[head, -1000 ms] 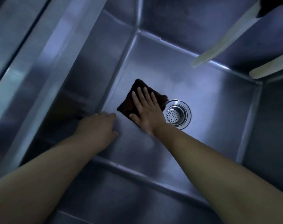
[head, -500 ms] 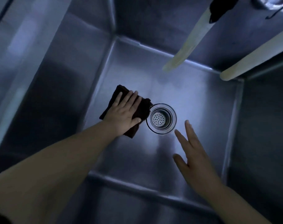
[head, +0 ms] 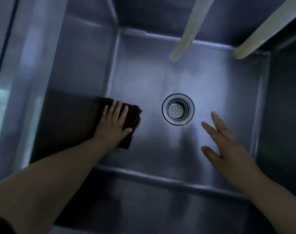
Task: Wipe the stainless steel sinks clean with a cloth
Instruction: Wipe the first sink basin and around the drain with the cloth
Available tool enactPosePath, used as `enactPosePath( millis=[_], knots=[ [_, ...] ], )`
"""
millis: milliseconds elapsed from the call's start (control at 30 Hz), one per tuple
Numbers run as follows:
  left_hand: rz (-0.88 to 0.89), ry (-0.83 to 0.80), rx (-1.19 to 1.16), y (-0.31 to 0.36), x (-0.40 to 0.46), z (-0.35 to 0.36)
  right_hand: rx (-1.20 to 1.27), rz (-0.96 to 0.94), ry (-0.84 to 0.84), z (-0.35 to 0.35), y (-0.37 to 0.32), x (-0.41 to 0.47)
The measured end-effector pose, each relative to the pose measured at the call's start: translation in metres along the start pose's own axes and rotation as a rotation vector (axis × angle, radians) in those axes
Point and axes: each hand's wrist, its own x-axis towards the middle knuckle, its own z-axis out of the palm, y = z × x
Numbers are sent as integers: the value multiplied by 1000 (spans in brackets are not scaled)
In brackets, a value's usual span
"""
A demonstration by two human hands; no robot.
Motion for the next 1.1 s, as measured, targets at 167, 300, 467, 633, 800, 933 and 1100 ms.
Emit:
enactPosePath(
  millis=[167,300,467,633,800,933,1100],
  knots=[
    [94,68,47,-12,47,-10,31,80,66,-2,15,-4],
    [207,57,115,-11,27,0,-33,88,91,-6,24,3],
    [666,-39,274,-9,-24,9,-102,63,44,-13,27,9],
    [964,-52,270,-1,-44,18,-89,199,8,-27,35,10],
    [955,51,148,33,-34,29,-104,231,67,-32,36,12],
    [814,79,53,102,-11,28,-122,257,40,-34,43,12],
    [688,109,8,179,35,15,-86,304,120,-36,52,13]
  ],
)
